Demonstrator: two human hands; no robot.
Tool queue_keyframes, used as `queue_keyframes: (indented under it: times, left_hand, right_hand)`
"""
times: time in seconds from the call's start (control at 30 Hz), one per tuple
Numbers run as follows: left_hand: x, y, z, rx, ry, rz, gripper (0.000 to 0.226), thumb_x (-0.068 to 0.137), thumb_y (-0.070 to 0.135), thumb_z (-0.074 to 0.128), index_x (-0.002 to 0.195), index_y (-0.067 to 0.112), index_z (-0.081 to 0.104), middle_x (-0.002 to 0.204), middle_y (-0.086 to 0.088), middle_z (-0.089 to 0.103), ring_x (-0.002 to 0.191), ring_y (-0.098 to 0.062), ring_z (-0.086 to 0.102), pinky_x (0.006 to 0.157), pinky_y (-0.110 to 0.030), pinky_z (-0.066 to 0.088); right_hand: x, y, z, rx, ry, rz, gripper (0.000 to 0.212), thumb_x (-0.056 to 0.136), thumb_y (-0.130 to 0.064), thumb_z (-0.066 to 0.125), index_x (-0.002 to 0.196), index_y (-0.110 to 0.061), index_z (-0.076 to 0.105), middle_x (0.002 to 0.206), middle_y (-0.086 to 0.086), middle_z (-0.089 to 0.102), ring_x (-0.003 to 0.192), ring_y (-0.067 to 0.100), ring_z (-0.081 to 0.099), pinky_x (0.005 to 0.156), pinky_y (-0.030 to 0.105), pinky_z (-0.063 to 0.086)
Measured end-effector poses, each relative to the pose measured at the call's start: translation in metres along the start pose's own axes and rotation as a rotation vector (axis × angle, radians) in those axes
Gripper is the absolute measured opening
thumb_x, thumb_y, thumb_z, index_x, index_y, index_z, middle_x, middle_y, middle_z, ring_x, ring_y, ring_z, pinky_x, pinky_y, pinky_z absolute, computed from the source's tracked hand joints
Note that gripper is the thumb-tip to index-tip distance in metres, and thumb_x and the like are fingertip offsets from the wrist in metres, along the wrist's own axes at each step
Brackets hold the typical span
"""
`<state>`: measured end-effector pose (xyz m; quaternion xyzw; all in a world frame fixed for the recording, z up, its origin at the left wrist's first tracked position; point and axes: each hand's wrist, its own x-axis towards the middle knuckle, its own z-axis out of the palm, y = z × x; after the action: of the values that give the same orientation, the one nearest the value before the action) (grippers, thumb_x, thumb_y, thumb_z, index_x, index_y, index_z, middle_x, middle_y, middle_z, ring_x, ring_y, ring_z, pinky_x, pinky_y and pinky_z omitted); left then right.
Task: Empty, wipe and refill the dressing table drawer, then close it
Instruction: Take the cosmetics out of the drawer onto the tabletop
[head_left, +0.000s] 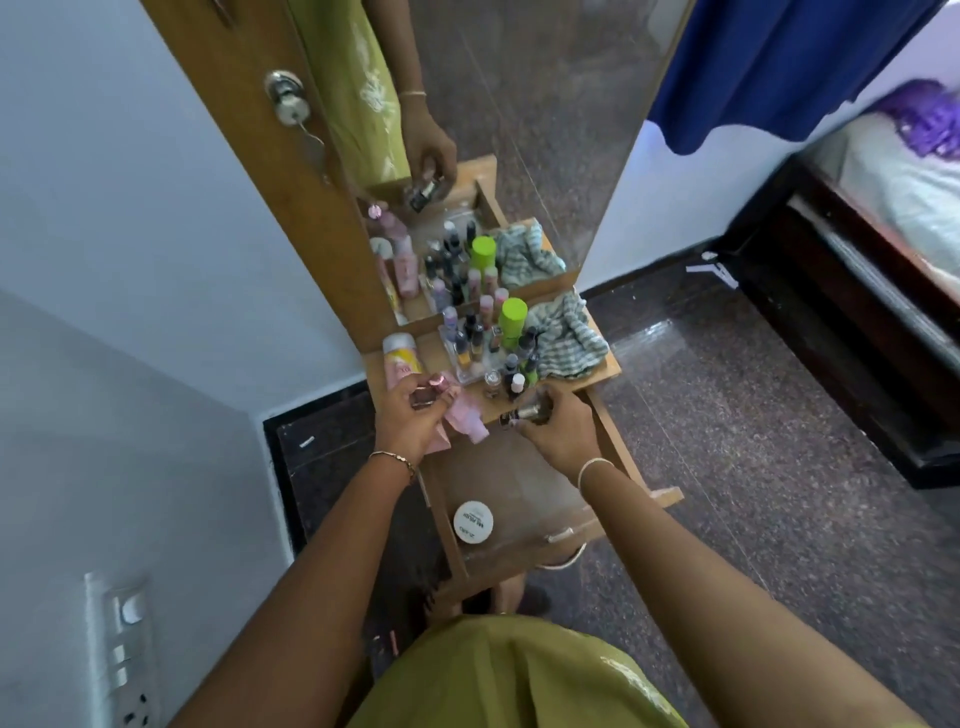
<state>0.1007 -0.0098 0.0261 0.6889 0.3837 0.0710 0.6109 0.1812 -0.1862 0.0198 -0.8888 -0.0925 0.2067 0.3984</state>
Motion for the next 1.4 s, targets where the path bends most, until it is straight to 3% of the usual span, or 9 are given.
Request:
queue_keyframes:
  times: [0.13, 0.3, 0.4, 0.57, 0.67, 0.9, 1.0, 1.13, 1.4]
  left_hand:
    - [0.015, 0.011, -0.015, 0.097, 0.097, 0.024, 0.027, 0.079, 0.032, 0.074, 0.101, 0.02, 0.064, 0.105, -0.004, 0.067, 0.094, -0.02, 0.062, 0.085, -0.035, 0.053]
    - [0.033, 0.024, -0.021, 0.163, 0.201, 0.058, 0.027, 0.078, 0.033, 0.075, 0.096, 0.017, 0.064, 0.101, -0.004, 0.069, 0.091, -0.019, 0.063, 0.081, -0.032, 0.053]
    - [0.045, 0.026, -0.021, 0.185, 0.225, 0.041, 0.025, 0.078, 0.031, 0.075, 0.094, 0.017, 0.063, 0.101, -0.004, 0.069, 0.092, -0.02, 0.063, 0.082, -0.034, 0.054]
    - [0.063, 0.025, -0.016, 0.221, 0.255, 0.061, 0.025, 0.077, 0.03, 0.076, 0.093, 0.015, 0.065, 0.098, -0.003, 0.069, 0.086, -0.015, 0.06, 0.075, -0.024, 0.047]
    - [0.072, 0.024, -0.01, 0.251, 0.249, 0.072, 0.024, 0.077, 0.031, 0.076, 0.092, 0.016, 0.065, 0.096, -0.002, 0.07, 0.082, -0.011, 0.057, 0.073, -0.023, 0.044]
    - [0.088, 0.021, 0.004, 0.352, 0.24, 0.101, 0.03, 0.078, 0.031, 0.075, 0.102, 0.013, 0.067, 0.102, -0.003, 0.07, 0.087, -0.012, 0.058, 0.07, -0.023, 0.044]
    - [0.093, 0.019, 0.006, 0.408, 0.231, 0.117, 0.028, 0.077, 0.034, 0.075, 0.097, 0.017, 0.067, 0.1, -0.003, 0.069, 0.093, -0.021, 0.061, 0.074, -0.031, 0.051]
    - [0.098, 0.014, 0.007, 0.485, 0.235, 0.111, 0.029, 0.076, 0.038, 0.075, 0.097, 0.021, 0.065, 0.108, -0.007, 0.061, 0.097, -0.026, 0.057, 0.082, -0.04, 0.053]
    - [0.102, 0.005, 0.01, 0.544, 0.233, 0.092, 0.029, 0.077, 0.04, 0.074, 0.099, 0.024, 0.064, 0.116, -0.008, 0.056, 0.099, -0.028, 0.057, 0.079, -0.038, 0.053]
  right_hand:
    - [0.009, -0.019, 0.003, -0.134, -0.046, -0.145, 0.023, 0.073, -0.003, 0.072, 0.093, -0.013, 0.064, 0.088, -0.003, 0.062, 0.083, 0.02, 0.061, 0.077, 0.031, 0.051]
    - [0.021, -0.03, 0.008, -0.407, -0.109, -0.387, 0.029, 0.079, 0.005, 0.062, 0.106, -0.007, 0.066, 0.108, 0.011, 0.058, 0.094, 0.029, 0.058, 0.08, 0.035, 0.047]
    - [0.023, -0.036, 0.009, -0.609, -0.053, -0.503, 0.027, 0.079, -0.004, 0.064, 0.104, -0.013, 0.064, 0.101, 0.007, 0.063, 0.086, 0.029, 0.061, 0.069, 0.037, 0.049]
    - [0.031, -0.041, 0.011, -0.846, 0.026, -0.627, 0.029, 0.07, -0.017, 0.077, 0.096, -0.018, 0.065, 0.076, 0.002, 0.068, 0.083, 0.029, 0.062, 0.068, 0.036, 0.045]
    - [0.039, -0.039, 0.015, -0.928, 0.008, -0.66, 0.026, 0.075, -0.02, 0.072, 0.099, -0.021, 0.064, 0.088, 0.0, 0.07, 0.098, 0.029, 0.06, 0.076, 0.038, 0.042]
    - [0.045, -0.039, 0.022, -1.001, 0.022, -0.638, 0.033, 0.072, -0.014, 0.073, 0.104, -0.019, 0.065, 0.111, 0.006, 0.061, 0.106, 0.028, 0.056, 0.087, 0.041, 0.035]
    - [0.046, -0.04, 0.024, -1.009, 0.008, -0.622, 0.033, 0.074, -0.01, 0.067, 0.105, -0.017, 0.066, 0.118, 0.008, 0.057, 0.111, 0.029, 0.053, 0.089, 0.041, 0.024]
    - [0.045, -0.043, 0.028, -0.981, 0.024, -0.62, 0.037, 0.071, -0.009, 0.047, 0.102, -0.015, 0.066, 0.115, 0.01, 0.057, 0.11, 0.032, 0.054, 0.087, 0.041, 0.023]
    - [0.049, -0.042, 0.037, -1.094, 0.023, -0.596, 0.036, 0.066, -0.014, 0.066, 0.101, -0.025, 0.066, 0.114, 0.003, 0.056, 0.108, 0.024, 0.054, 0.086, 0.038, 0.024]
